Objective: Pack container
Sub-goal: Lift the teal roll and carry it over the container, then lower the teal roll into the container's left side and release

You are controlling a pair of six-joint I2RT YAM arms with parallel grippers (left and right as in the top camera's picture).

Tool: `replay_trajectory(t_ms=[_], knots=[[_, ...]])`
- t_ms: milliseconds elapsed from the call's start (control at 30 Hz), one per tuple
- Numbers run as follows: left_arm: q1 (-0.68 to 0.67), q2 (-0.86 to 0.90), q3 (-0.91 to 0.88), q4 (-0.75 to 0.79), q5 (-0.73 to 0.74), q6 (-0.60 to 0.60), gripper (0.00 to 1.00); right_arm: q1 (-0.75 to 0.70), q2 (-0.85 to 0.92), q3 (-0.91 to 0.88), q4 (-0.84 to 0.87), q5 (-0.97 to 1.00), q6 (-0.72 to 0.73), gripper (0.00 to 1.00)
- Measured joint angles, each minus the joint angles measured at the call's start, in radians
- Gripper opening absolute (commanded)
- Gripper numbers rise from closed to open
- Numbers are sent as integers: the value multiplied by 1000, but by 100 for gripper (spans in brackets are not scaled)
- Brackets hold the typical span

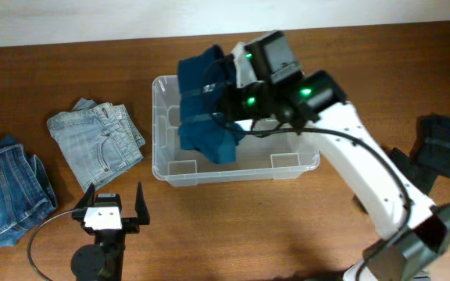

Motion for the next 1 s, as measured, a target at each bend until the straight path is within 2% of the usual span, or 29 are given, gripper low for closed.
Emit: replay_trajectory(t_ms=[200, 500, 1000], knots=[[0, 0, 0, 0, 0, 0, 100, 54, 114, 0, 55, 33, 67, 4], [0, 0, 0, 0, 0, 0, 100, 58, 261, 0, 80, 48, 94, 4], [0, 0, 0, 0, 0, 0, 100, 116, 326, 0, 101, 71, 96, 4]])
